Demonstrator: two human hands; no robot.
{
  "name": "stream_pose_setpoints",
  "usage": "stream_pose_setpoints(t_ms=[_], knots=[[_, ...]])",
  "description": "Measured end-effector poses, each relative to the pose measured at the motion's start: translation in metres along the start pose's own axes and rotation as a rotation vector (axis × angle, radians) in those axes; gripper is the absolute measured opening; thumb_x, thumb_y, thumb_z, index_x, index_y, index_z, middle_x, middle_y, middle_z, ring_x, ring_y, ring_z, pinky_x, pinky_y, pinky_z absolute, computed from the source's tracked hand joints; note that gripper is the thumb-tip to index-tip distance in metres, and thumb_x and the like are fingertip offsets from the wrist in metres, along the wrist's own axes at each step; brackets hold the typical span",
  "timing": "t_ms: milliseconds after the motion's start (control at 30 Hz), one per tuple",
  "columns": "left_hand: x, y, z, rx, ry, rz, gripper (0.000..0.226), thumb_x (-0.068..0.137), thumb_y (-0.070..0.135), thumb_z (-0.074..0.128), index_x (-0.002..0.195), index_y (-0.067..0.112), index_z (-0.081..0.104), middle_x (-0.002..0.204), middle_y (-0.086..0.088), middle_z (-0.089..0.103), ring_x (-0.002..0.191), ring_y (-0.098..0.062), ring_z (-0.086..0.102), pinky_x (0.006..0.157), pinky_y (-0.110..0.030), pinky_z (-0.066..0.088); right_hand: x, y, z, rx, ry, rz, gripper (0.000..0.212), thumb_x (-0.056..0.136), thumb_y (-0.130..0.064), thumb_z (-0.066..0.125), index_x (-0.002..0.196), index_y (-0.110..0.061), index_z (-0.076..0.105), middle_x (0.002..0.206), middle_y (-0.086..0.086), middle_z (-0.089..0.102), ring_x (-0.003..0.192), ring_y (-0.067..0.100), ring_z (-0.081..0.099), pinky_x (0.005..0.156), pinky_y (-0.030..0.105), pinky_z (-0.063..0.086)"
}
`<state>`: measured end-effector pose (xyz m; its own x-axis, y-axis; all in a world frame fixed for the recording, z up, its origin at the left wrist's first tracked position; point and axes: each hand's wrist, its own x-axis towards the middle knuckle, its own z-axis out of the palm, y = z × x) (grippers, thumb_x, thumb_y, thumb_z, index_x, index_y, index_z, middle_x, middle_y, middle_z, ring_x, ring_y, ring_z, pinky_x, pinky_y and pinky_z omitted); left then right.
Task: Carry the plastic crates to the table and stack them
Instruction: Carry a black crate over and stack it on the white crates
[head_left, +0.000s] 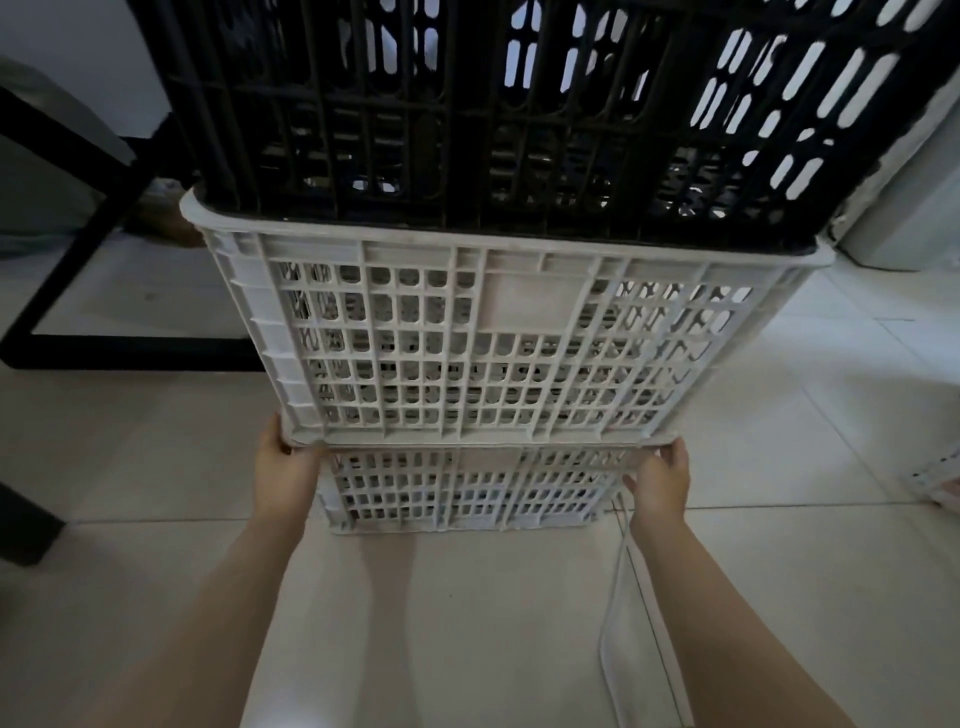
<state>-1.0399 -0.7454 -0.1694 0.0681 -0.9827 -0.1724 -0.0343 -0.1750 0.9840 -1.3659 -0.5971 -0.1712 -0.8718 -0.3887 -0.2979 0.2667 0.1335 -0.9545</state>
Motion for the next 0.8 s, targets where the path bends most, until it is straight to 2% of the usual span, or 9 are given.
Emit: stream_pose_setpoints(t_ms=[67,100,200,333,467,567,667,733,800], knots=[[0.007,0.0,-0.003,-0.19,0.021,-0.109,0.061,0.089,0.006,0.055,0.147,0.012,0.036,0.129,-0.003,0.056,0.118,-0.021,0.055,0.096,-0.03,0.041,0.001,0.001,0.003,0.054,0.0,0.011,0.049,0.094,-0.015,0.05,0.139,-0.031,0.043,0.128,-0.013,0.053,0.121,0.019,0.052,0.106,0.045,0.043],[0.009,-0.003,-0.004,-0.192,0.015,-0.11,0.061,0.09,0.007,0.055,0.148,0.012,0.034,0.134,-0.004,0.055,0.121,-0.021,0.054,0.098,-0.029,0.041,0.001,0.0,0.004,0.074,0.002,0.007,0.05,0.095,-0.016,0.05,0.141,-0.033,0.041,0.125,-0.014,0.051,0.12,0.018,0.052,0.106,0.045,0.043],[0.006,-0.013,-0.006,-0.089,0.012,-0.033,0.057,0.095,0.011,0.055,0.148,0.015,0.036,0.137,-0.006,0.055,0.125,-0.021,0.053,0.101,-0.03,0.039,0.0,0.002,0.008,0.068,0.008,0.001,0.055,0.095,-0.017,0.05,0.145,-0.036,0.034,0.121,-0.018,0.046,0.119,0.015,0.051,0.108,0.045,0.041],[-0.004,-0.012,-0.006,-0.061,-0.009,0.041,0.052,0.097,0.011,0.052,0.147,0.012,0.038,0.129,-0.003,0.056,0.119,-0.015,0.052,0.1,-0.028,0.038,0.0,0.002,0.01,0.069,0.018,0.002,0.06,0.096,-0.017,0.05,0.15,-0.033,0.027,0.125,-0.018,0.044,0.125,0.015,0.05,0.109,0.043,0.04],[-0.007,-0.014,-0.005,0.007,-0.008,0.109,0.045,0.098,0.015,0.05,0.143,0.014,0.043,0.124,0.0,0.058,0.117,-0.013,0.053,0.096,-0.026,0.037,0.0,0.001,0.009,0.035,-0.01,-0.009,0.058,0.097,-0.018,0.049,0.148,-0.035,0.027,0.122,-0.017,0.044,0.116,0.015,0.051,0.108,0.043,0.041],[-0.005,-0.014,-0.005,0.042,-0.016,0.116,0.043,0.098,0.015,0.049,0.141,0.014,0.046,0.124,-0.002,0.059,0.117,-0.017,0.055,0.095,-0.027,0.039,-0.001,-0.001,0.006,-0.012,-0.025,-0.019,0.058,0.096,-0.019,0.051,0.147,-0.035,0.028,0.122,-0.017,0.044,0.12,0.018,0.051,0.109,0.048,0.04],[-0.005,-0.007,-0.002,0.009,-0.003,0.064,0.044,0.098,0.015,0.05,0.141,0.014,0.044,0.129,-0.004,0.058,0.115,-0.019,0.055,0.096,-0.032,0.041,-0.002,-0.003,0.004,0.027,-0.048,0.005,0.07,0.096,-0.014,0.054,0.152,-0.035,0.018,0.138,-0.011,0.041,0.132,0.021,0.044,0.111,0.048,0.037],[-0.006,-0.002,0.001,0.003,0.018,0.025,0.044,0.098,0.014,0.049,0.142,0.015,0.041,0.126,-0.003,0.056,0.109,-0.019,0.054,0.094,-0.032,0.041,-0.002,-0.005,0.004,0.024,-0.072,-0.006,0.08,0.094,-0.015,0.058,0.154,-0.034,0.008,0.156,-0.005,0.028,0.141,0.021,0.034,0.114,0.045,0.033],[-0.005,-0.002,0.002,0.041,0.008,0.001,0.043,0.099,0.015,0.046,0.141,0.015,0.04,0.128,-0.003,0.055,0.111,-0.022,0.054,0.091,-0.033,0.041,-0.003,-0.008,0.003,-0.014,-0.084,-0.012,0.084,0.093,-0.012,0.06,0.155,-0.032,0.006,0.16,-0.002,0.021,0.144,0.021,0.029,0.112,0.04,0.03]])
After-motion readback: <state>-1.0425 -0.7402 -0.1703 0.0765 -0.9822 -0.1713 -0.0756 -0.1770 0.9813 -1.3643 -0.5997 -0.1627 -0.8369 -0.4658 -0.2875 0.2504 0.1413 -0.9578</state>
